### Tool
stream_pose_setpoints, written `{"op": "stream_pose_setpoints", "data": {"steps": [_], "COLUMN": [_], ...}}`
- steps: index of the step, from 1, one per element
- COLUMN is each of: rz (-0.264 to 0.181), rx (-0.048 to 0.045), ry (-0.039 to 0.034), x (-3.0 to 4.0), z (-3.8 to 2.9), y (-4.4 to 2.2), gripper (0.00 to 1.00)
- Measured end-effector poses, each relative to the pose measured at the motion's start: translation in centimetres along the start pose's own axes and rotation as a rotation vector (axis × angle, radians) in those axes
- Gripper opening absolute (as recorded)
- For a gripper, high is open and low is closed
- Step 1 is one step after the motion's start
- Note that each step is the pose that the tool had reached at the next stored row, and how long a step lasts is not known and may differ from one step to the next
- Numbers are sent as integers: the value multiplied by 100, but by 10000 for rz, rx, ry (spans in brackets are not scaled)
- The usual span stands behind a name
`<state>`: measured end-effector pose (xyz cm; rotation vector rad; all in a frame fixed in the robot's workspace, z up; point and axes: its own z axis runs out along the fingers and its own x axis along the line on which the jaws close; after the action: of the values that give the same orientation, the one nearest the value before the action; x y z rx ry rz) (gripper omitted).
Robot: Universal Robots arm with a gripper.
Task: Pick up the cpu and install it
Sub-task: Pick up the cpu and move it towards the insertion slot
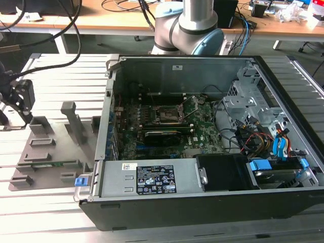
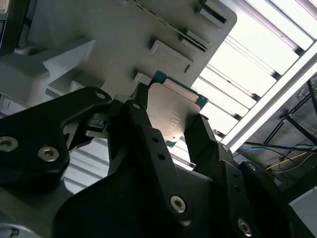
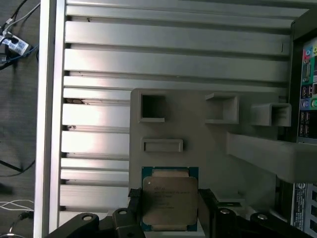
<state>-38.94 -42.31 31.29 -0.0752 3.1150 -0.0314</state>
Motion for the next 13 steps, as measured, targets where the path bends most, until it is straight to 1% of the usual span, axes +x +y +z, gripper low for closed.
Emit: {"op": "stream_pose_setpoints", "data": {"steps": [1,2,3,5,6,10,13], "rz": [0,0,0,0,0,0,0], "rx": [-1,-1,1,-1,0,0,0], "ry": [0,0,0,0,1,0,0], "x": [-1,-2,-4,-6,-7,-9,-11], "z": [-56,-92,-150,-218,-262,-340,-445], "y": [-1,-2,-3,-5,-6,-7,-9], "gripper": [54,54,54,54,54,54,54]}}
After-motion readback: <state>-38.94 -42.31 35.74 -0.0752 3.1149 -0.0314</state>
